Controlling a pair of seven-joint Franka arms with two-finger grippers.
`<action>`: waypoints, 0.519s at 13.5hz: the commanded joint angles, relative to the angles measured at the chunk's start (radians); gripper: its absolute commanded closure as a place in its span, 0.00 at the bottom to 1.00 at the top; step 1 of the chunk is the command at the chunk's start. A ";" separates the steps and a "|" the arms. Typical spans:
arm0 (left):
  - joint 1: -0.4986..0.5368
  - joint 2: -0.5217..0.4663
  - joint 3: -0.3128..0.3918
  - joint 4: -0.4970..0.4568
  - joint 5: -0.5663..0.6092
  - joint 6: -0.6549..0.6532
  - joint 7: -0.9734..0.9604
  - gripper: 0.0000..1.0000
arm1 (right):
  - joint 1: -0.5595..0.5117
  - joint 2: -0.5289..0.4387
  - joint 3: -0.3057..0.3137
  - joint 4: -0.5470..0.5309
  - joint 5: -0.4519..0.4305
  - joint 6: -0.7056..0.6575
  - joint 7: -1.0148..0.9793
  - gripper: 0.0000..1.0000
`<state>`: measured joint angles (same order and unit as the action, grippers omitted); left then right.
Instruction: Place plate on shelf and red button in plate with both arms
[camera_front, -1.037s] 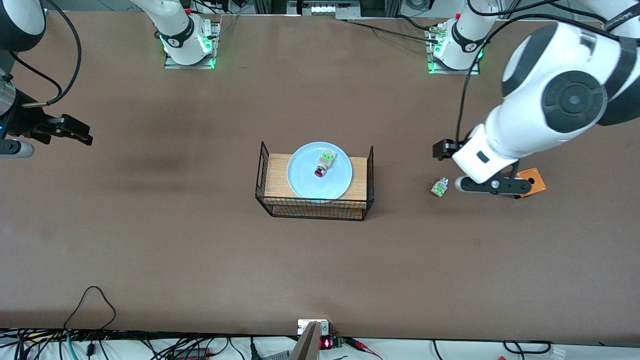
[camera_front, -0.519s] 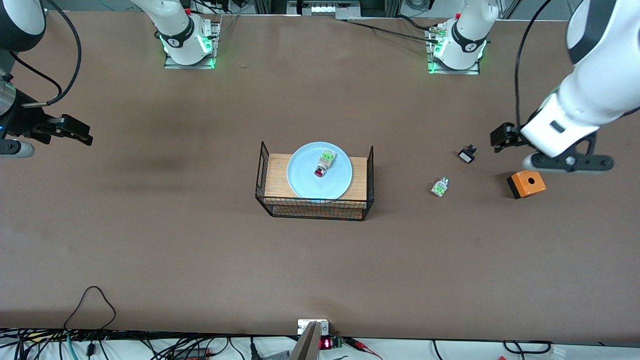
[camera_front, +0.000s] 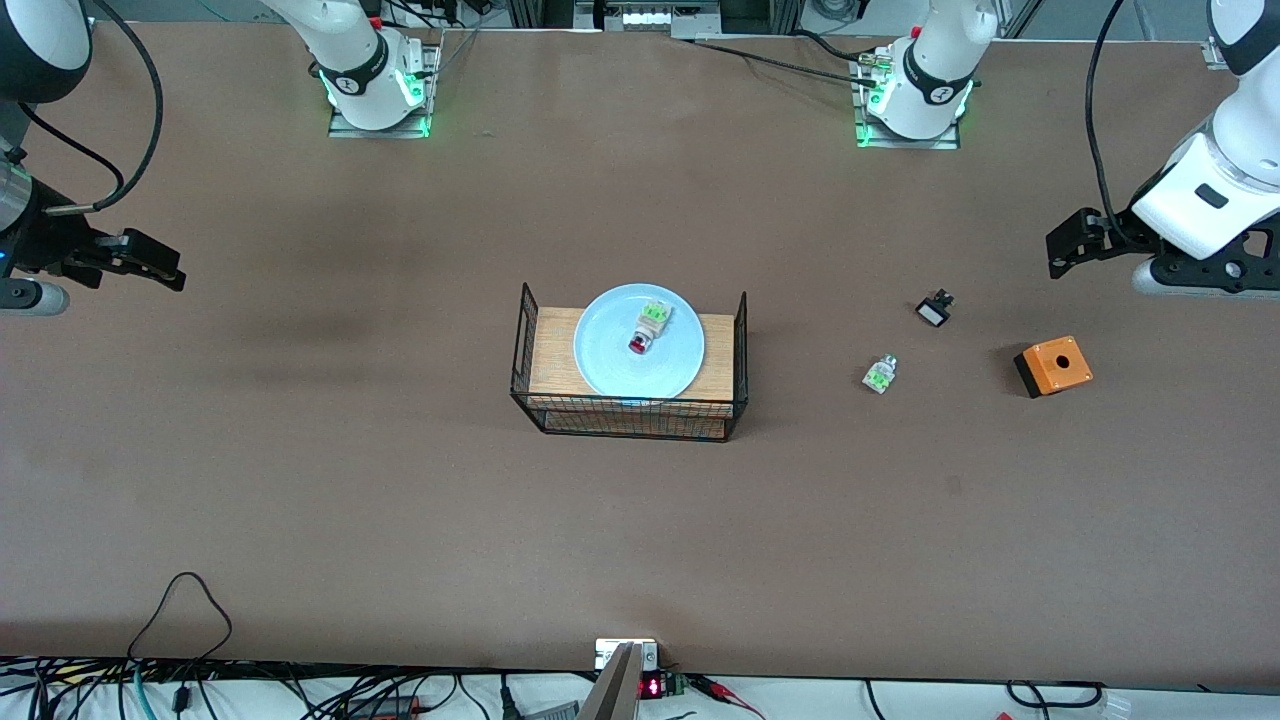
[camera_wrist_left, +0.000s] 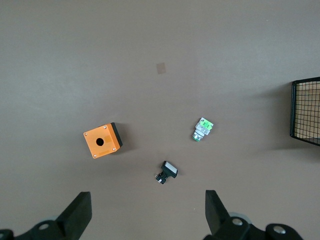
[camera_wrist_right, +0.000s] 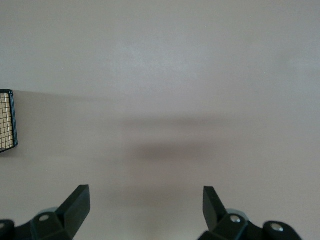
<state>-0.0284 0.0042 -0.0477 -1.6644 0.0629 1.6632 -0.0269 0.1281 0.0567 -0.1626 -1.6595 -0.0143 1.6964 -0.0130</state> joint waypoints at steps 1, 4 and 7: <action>-0.021 -0.018 0.035 -0.028 -0.018 0.021 0.021 0.00 | 0.001 -0.009 -0.002 0.006 0.008 -0.015 -0.012 0.00; -0.030 -0.016 0.035 -0.034 -0.020 0.017 0.016 0.00 | 0.002 -0.009 -0.002 0.006 0.010 -0.015 -0.012 0.00; -0.047 -0.018 0.035 -0.046 -0.020 0.026 0.009 0.00 | 0.002 -0.009 -0.002 0.006 0.010 -0.015 -0.013 0.00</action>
